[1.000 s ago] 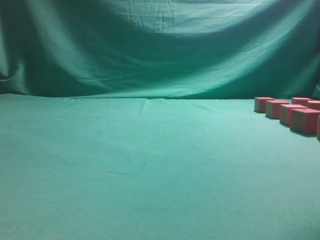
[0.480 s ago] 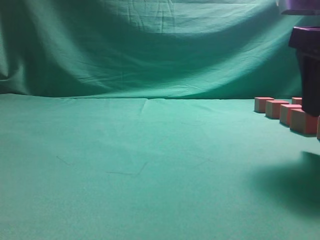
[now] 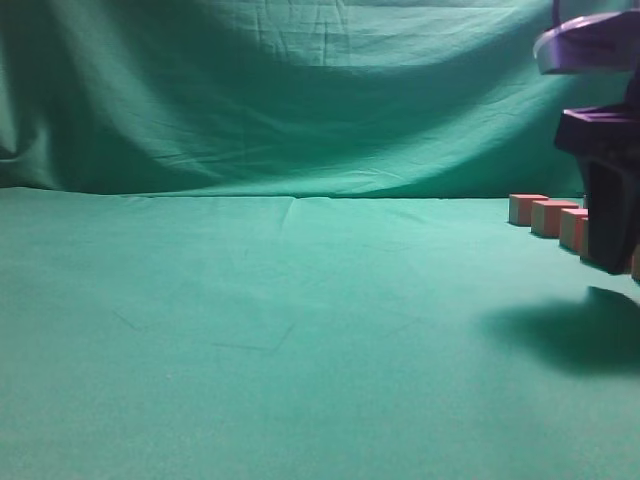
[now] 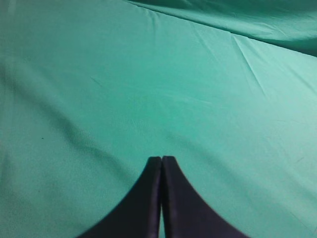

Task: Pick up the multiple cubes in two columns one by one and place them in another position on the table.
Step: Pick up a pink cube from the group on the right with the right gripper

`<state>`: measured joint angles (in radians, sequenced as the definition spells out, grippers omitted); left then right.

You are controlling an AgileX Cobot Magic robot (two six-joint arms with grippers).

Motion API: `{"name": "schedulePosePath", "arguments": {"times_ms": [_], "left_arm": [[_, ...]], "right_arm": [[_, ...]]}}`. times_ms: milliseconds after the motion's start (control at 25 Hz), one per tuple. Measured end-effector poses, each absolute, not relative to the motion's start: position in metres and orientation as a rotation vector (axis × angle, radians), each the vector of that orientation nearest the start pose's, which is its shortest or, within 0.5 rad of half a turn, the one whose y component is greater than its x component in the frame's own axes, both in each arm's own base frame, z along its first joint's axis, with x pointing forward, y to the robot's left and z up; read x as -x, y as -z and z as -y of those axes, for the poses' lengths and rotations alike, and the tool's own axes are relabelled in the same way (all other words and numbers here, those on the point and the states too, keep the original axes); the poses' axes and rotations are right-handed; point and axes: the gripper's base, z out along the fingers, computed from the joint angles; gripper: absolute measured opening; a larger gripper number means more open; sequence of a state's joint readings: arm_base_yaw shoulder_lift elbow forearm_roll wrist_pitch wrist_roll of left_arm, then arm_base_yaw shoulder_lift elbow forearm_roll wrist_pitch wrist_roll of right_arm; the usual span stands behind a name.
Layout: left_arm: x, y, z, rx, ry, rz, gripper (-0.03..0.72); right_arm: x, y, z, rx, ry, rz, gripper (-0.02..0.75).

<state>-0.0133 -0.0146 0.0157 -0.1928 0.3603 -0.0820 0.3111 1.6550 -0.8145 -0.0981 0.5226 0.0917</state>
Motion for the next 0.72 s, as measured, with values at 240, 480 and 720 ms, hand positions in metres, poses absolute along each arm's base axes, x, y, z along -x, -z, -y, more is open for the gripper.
{"name": "schedulePosePath", "arguments": {"times_ms": [240, 480, 720], "left_arm": [[-0.052, -0.177, 0.007, 0.182, 0.255, -1.837, 0.0], [-0.052, -0.177, 0.007, 0.182, 0.255, -1.837, 0.0], [-0.052, -0.177, 0.007, 0.182, 0.255, -1.837, 0.0]], "right_arm": [[-0.277, -0.152, -0.084, 0.423, 0.003, -2.819, 0.425], [-0.28, -0.156, -0.085, 0.398, 0.016, -2.861, 0.264], [-0.296, -0.194, -0.109, 0.572, 0.054, -2.871, 0.264]]}}
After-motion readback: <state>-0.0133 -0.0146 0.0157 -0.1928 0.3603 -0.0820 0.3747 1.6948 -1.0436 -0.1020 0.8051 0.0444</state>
